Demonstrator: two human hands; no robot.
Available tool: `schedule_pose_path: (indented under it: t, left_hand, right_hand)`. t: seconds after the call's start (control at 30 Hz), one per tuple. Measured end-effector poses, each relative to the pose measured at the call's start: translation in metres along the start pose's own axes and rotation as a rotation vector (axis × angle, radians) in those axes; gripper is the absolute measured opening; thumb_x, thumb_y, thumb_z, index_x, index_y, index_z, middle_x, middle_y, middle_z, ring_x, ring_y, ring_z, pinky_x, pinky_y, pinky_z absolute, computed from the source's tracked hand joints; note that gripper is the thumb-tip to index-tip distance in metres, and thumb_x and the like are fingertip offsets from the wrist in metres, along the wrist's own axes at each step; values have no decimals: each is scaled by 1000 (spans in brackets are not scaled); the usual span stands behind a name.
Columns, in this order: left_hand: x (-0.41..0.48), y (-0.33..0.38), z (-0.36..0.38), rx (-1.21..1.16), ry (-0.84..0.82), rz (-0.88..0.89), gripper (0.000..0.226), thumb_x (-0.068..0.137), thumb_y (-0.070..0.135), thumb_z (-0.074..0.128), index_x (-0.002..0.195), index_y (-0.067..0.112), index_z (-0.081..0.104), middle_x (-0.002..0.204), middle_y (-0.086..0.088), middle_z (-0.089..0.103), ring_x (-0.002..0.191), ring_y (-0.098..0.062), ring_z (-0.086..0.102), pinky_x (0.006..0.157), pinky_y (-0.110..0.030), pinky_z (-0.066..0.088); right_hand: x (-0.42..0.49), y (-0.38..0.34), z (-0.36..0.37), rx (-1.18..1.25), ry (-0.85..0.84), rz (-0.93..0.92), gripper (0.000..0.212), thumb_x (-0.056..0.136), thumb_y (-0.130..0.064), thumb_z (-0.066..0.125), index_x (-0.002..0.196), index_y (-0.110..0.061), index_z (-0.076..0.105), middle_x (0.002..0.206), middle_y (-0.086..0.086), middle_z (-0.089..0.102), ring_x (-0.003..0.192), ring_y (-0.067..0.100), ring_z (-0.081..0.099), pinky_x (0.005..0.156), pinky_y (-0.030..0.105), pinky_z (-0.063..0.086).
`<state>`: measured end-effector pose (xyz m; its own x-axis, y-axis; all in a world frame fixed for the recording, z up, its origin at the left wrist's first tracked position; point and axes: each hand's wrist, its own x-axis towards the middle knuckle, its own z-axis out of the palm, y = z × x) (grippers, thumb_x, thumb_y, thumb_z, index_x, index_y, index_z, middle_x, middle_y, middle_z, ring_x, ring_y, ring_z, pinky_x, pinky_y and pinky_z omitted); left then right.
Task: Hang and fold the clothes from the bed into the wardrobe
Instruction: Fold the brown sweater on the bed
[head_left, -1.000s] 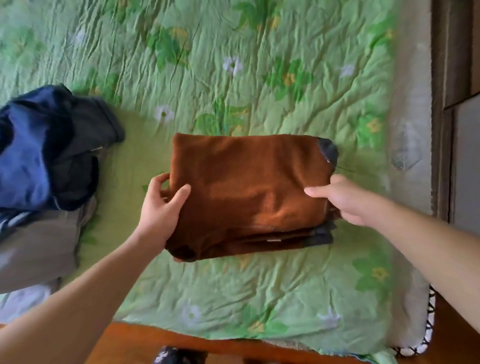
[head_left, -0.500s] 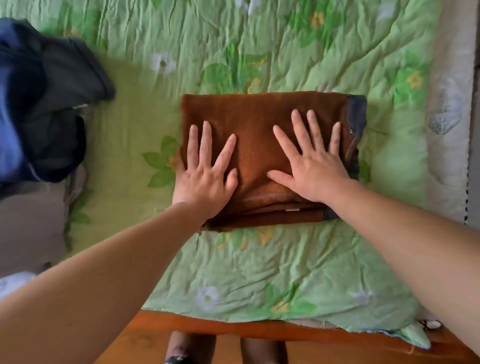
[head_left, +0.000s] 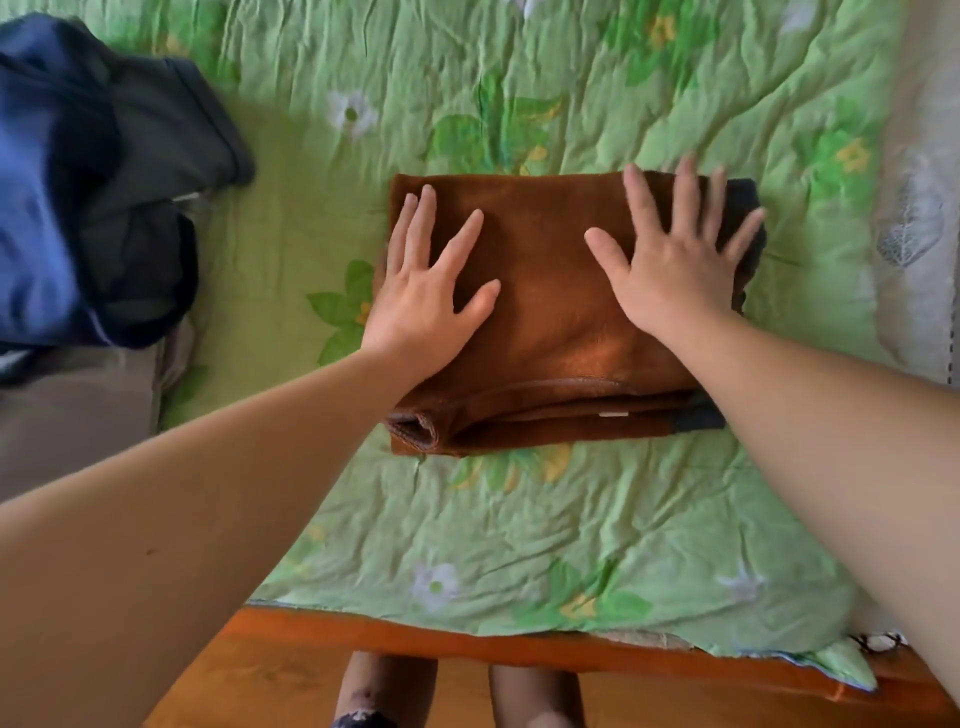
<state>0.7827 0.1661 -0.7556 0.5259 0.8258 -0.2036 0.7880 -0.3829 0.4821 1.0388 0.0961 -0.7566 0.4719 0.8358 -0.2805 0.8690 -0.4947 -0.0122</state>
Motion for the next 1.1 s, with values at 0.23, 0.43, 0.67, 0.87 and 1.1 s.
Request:
schedule_pose_path:
  t: [0.23, 0.43, 0.67, 0.87, 1.1]
  left_hand:
    - [-2, -5, -41, -842, 49, -623, 98, 76, 49, 79, 154, 39, 21, 142, -2, 54, 123, -18, 60, 103, -41, 51]
    - [17, 2, -64, -1084, -372, -758, 66, 70, 23, 88, 129, 14, 60, 103, -9, 77, 93, -26, 75, 81, -44, 61]
    - [-14, 9, -72, -926, -284, -597, 70, 76, -1, 79, 129, 37, 54, 112, 2, 73, 103, -20, 70, 88, -40, 57]
    - [-42, 40, -133, -813, -241, -374, 56, 79, 2, 80, 115, 39, 56, 94, 16, 75, 85, -1, 71, 66, -15, 56]
    - [-67, 121, -238, -625, -210, -187, 52, 75, 3, 82, 109, 33, 56, 92, 14, 71, 85, -4, 68, 67, -22, 53]
  right_hand:
    - [-19, 38, -15, 935, 25, 692, 109, 72, -61, 77, 158, -30, 17, 157, 2, 39, 136, 25, 47, 111, 48, 40]
    - [-16, 74, -49, 1511, -553, 759, 52, 66, -22, 86, 115, -12, 74, 112, 9, 76, 97, 28, 75, 71, 45, 61]
    - [-72, 52, -56, 1414, -355, 743, 50, 62, 2, 77, 110, -4, 65, 106, 18, 74, 92, 35, 73, 80, 47, 60]
    - [-132, 57, -128, 1238, -66, 685, 37, 60, -5, 87, 84, -15, 61, 65, -7, 70, 49, 2, 66, 38, 15, 45]
    - [-238, 73, -257, 1157, 14, 625, 39, 74, -7, 84, 111, -8, 71, 98, 1, 76, 93, 22, 72, 86, 34, 57]
